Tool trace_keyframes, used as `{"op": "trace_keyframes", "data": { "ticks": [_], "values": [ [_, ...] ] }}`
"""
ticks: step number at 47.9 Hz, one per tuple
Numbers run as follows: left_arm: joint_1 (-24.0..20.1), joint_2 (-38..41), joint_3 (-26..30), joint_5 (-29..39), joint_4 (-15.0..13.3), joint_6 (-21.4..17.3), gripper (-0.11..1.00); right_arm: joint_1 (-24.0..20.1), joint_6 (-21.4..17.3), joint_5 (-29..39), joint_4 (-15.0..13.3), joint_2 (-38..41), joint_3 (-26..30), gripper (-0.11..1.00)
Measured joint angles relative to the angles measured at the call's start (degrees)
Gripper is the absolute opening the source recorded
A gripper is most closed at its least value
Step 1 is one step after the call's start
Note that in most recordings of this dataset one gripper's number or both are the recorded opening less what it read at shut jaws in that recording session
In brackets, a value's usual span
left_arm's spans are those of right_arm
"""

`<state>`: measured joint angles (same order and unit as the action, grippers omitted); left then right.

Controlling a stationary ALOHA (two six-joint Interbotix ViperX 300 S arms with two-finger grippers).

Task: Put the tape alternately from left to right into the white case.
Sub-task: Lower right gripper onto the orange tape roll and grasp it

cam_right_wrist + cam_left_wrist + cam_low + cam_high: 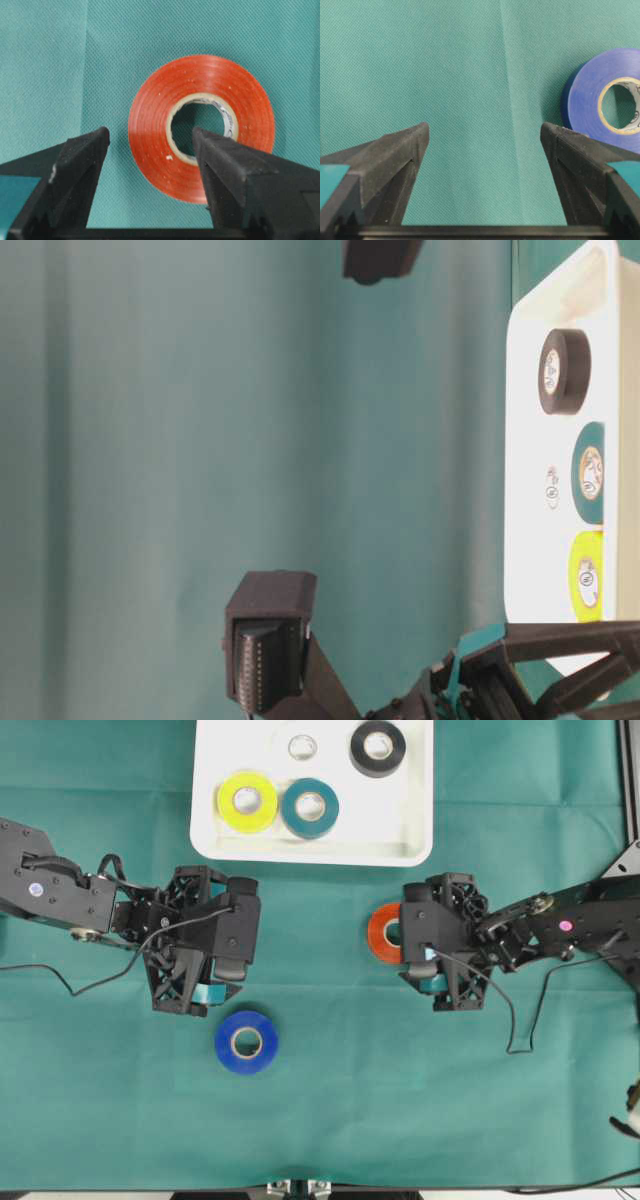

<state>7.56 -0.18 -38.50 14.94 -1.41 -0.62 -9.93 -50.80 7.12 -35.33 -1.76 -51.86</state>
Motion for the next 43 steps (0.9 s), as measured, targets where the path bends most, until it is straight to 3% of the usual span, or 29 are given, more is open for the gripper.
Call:
{"op": "trace_keyframes", "data": {
  "ticks": [10,17,20,26,43],
  "values": [
    [0.0,0.0,-0.3,0.0,0.0,0.0,0.57,0.0,0.0,0.8,0.0,1.1,0.8,0.71],
    [0.0,0.0,-0.6,0.0,0.0,0.1,0.57,0.3,0.0,2.1,-0.1,1.4,1.5,0.61],
    [0.0,0.0,-0.7,0.0,0.0,0.0,0.57,0.4,0.0,2.3,-0.1,1.4,1.8,0.54],
    [0.0,0.0,-0.9,0.0,0.0,0.2,0.57,0.5,-0.1,2.7,-0.3,1.5,2.4,0.27],
    [0.0,-0.1,-1.0,0.1,0.0,0.2,0.57,0.7,0.3,2.8,-0.3,0.3,4.0,0.27]
  ]
}}
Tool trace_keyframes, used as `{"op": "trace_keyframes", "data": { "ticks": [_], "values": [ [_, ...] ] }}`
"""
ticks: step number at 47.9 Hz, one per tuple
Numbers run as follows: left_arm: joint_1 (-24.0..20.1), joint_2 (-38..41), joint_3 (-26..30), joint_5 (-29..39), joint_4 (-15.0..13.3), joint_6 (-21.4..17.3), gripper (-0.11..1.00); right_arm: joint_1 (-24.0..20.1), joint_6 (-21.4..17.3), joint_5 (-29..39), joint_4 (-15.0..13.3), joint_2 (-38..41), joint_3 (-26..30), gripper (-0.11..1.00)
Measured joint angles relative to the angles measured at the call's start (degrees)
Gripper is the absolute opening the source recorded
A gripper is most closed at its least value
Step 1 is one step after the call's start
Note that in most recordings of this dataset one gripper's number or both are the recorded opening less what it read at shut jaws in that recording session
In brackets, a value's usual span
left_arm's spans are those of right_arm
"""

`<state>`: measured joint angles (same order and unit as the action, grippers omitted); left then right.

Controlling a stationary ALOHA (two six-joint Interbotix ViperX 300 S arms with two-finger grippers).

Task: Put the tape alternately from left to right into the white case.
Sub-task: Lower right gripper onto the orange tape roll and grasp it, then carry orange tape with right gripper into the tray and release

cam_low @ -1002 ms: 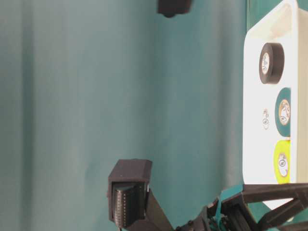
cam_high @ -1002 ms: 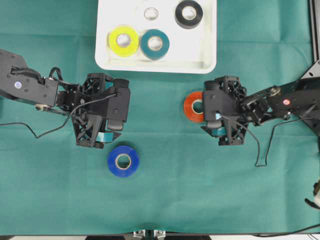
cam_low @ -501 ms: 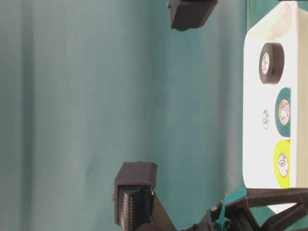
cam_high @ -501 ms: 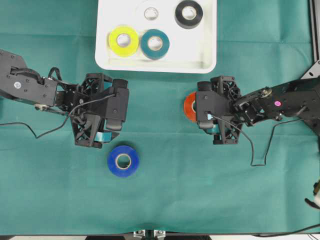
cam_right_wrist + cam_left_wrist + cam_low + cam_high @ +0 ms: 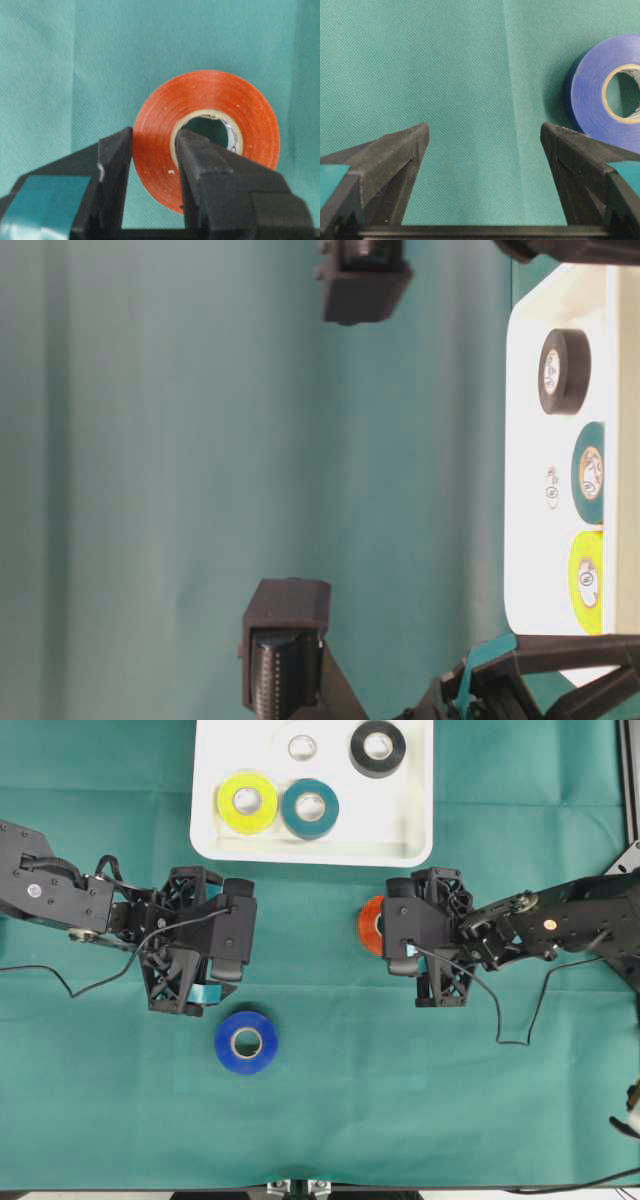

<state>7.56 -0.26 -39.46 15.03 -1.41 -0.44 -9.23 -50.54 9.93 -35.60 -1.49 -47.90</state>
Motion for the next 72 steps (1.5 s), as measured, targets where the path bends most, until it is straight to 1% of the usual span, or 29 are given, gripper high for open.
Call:
{"op": "trace_keyframes", "data": {
  "ticks": [11,15,21,28,31,36,46,56,62,72],
  "values": [
    [0.0,0.0,-0.1,0.0,0.0,0.0,0.57,-0.1,0.5,0.0,-0.4,-3.3,1.5,0.27],
    [0.0,0.0,-0.1,0.0,0.0,0.0,0.57,0.0,0.5,0.1,-1.8,-4.0,2.2,0.27],
    [0.0,0.0,-0.1,0.1,0.0,0.0,0.57,0.8,0.7,0.1,-4.9,-4.4,3.6,0.27],
    [0.0,0.0,-0.1,0.0,0.0,-0.1,0.57,4.5,0.7,0.0,-8.9,-4.4,5.1,0.27],
    [0.0,0.0,-0.1,0.0,0.0,0.0,0.57,6.4,0.7,0.0,-10.0,-4.4,5.8,0.27],
    [0.0,0.0,-0.1,0.0,0.0,0.1,0.57,9.4,0.7,-0.1,-11.4,-4.0,7.3,0.27],
    [0.0,0.0,-0.1,0.0,0.0,0.0,0.57,14.0,0.8,-0.3,-13.5,-0.4,11.0,0.27],
    [0.0,0.0,-0.1,-0.1,0.0,0.0,0.57,18.5,0.8,-2.6,-17.1,4.7,15.6,0.27],
    [0.0,0.0,-0.1,-0.1,0.0,0.0,0.57,20.7,0.8,-5.4,-18.0,7.6,18.5,0.27],
    [0.0,0.0,-0.2,-0.1,0.0,0.0,0.57,24.8,0.9,-9.2,-18.1,11.3,22.0,0.27]
  ]
}}
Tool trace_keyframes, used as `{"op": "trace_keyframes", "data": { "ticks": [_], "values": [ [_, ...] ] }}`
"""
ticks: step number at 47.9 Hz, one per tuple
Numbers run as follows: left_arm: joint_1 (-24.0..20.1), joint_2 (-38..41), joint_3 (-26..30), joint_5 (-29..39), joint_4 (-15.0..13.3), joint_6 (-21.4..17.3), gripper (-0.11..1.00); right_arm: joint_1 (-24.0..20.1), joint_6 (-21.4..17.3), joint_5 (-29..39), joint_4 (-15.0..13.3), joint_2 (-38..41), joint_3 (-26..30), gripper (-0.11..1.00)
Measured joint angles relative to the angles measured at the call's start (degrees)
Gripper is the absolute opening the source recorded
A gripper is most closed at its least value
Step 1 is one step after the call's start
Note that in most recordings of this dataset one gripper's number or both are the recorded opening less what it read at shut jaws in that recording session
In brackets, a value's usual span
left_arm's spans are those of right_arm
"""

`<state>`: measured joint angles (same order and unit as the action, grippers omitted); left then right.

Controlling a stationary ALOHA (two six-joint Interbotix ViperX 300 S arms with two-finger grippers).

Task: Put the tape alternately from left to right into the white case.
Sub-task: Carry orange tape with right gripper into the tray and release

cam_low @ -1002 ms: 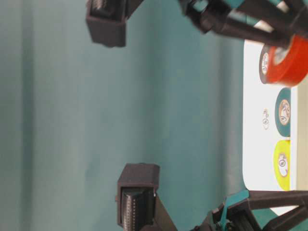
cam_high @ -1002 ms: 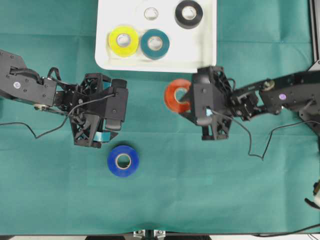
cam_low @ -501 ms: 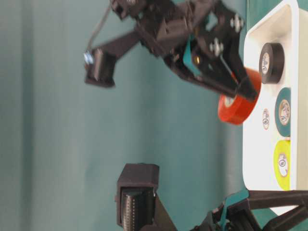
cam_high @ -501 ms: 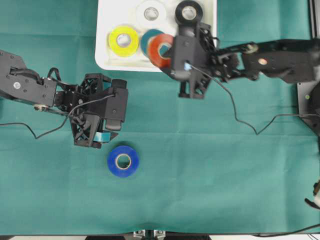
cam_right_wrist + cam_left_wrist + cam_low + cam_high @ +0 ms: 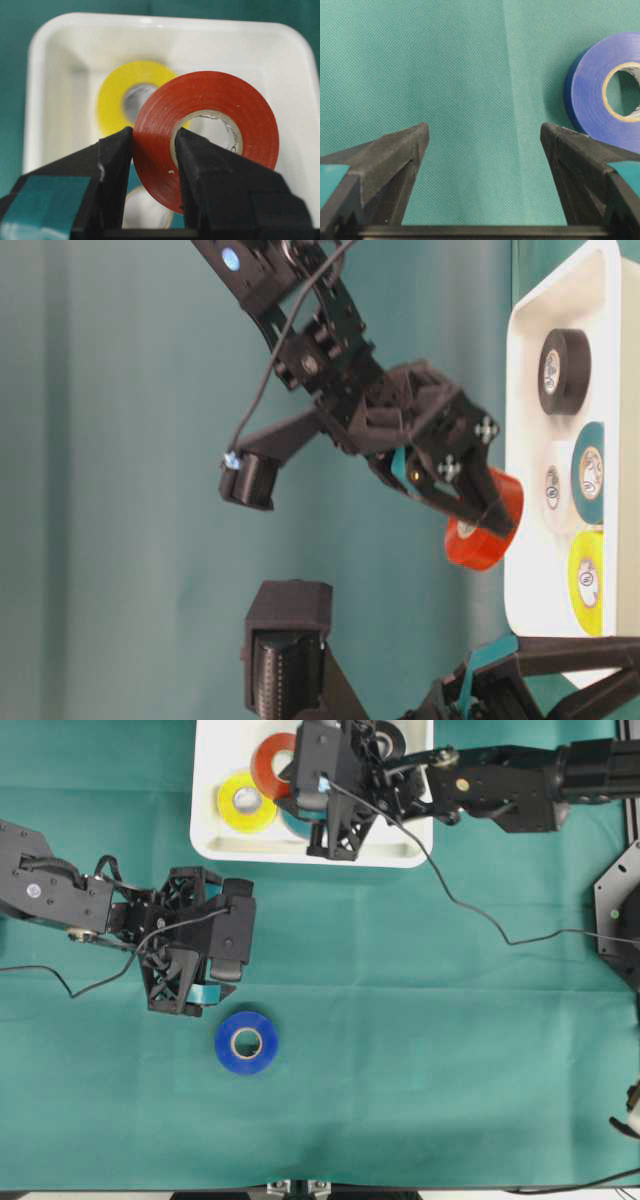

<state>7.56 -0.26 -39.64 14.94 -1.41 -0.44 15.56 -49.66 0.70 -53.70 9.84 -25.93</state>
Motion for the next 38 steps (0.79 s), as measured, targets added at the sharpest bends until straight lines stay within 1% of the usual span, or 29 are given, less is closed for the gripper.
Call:
{"op": "trace_keyframes", "data": {
  "ticks": [8,21,38],
  "values": [
    [0.0,0.0,-0.1,-0.1,0.0,0.0,0.57,1.9,0.0,-2.0,0.0,2.4,1.8,0.27],
    [0.0,0.0,-0.5,-0.2,0.0,-0.1,0.57,4.9,0.0,-5.0,-0.1,4.9,2.9,0.27],
    [0.0,0.0,-0.7,-0.9,0.0,-0.1,0.57,5.8,0.0,-9.0,-0.1,5.6,3.5,0.27]
  ]
}}
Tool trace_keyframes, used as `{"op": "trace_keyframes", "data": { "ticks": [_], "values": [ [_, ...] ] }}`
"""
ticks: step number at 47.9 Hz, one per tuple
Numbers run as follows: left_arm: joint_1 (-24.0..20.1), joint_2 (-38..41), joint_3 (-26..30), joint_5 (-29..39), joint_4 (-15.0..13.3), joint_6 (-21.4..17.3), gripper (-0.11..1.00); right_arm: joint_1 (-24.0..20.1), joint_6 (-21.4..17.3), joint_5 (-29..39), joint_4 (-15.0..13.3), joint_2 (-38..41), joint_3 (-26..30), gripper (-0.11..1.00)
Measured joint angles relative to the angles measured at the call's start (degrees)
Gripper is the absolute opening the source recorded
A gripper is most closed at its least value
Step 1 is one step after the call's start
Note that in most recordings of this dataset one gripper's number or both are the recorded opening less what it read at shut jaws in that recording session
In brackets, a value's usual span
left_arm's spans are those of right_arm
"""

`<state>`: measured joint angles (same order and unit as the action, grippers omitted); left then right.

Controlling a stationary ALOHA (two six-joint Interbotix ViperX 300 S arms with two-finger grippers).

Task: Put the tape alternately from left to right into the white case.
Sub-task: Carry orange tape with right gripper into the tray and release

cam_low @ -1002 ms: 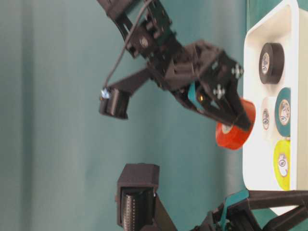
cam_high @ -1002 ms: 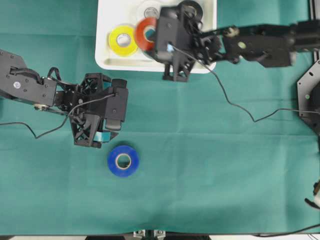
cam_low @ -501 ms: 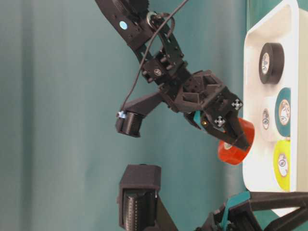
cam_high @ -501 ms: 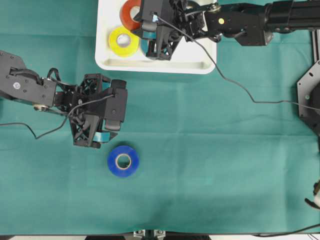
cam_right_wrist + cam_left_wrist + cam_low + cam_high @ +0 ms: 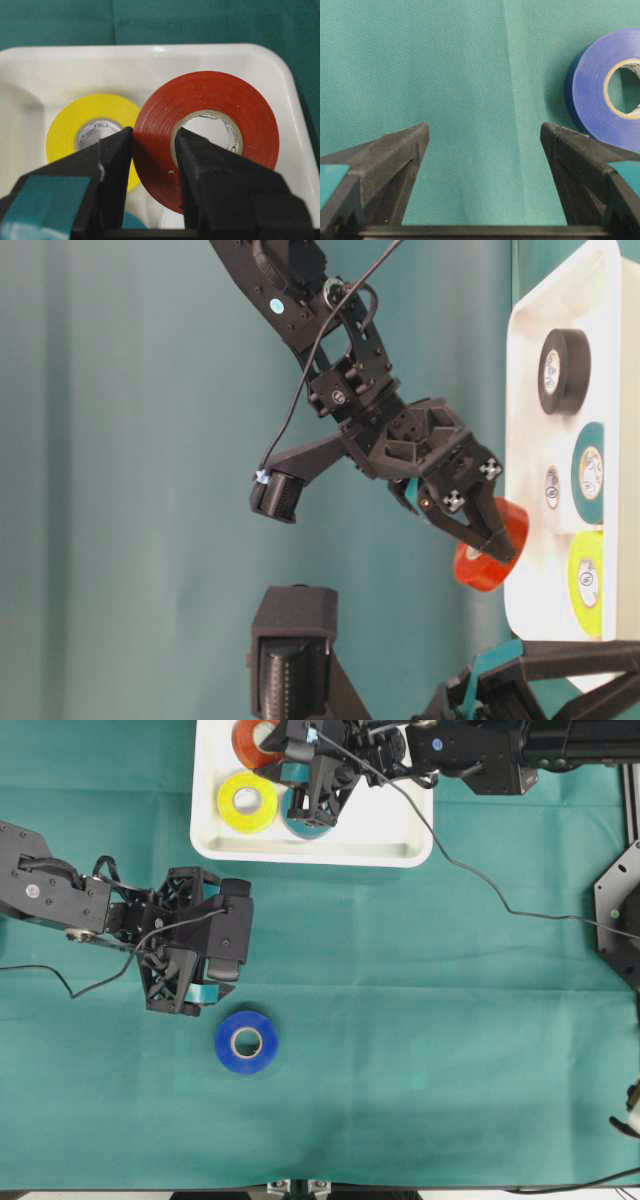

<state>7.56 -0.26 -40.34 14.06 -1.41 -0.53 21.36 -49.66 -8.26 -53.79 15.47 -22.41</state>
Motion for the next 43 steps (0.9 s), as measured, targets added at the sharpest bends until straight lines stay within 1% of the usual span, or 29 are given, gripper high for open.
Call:
{"op": "trace_keyframes", "data": {
  "ticks": [11,18,25,27,34,35,36,40,43],
  "values": [
    [0.0,0.0,0.0,-0.1,0.0,0.0,0.57,0.1,0.0,-0.6,-0.1,0.0,0.1,0.27],
    [0.0,0.0,-0.1,0.0,0.0,0.0,0.57,0.1,1.1,-0.6,-0.1,0.0,0.4,0.27],
    [0.0,0.0,-0.1,-0.1,0.0,0.0,0.57,0.1,1.3,-0.7,-0.1,0.0,0.6,0.28],
    [0.0,0.0,-0.1,0.0,0.0,0.0,0.57,0.1,1.3,-0.7,-0.1,0.0,0.6,0.36],
    [0.0,0.0,-0.1,0.0,0.0,0.1,0.57,0.1,1.5,-0.7,-0.1,0.0,0.7,0.79],
    [0.1,0.0,-0.1,-0.1,0.0,0.0,0.57,0.1,1.5,-0.7,-0.1,0.0,0.6,0.82],
    [0.0,0.0,-0.1,-0.1,0.0,0.1,0.57,0.1,1.5,-0.7,-0.1,0.0,0.6,0.82],
    [0.0,0.0,-0.1,-0.1,0.0,0.0,0.57,0.1,1.5,-0.7,-0.1,0.0,0.7,0.76],
    [0.0,0.0,-0.1,-0.1,0.0,0.0,0.57,0.1,1.5,-0.7,0.0,0.0,0.7,0.76]
  ]
}}
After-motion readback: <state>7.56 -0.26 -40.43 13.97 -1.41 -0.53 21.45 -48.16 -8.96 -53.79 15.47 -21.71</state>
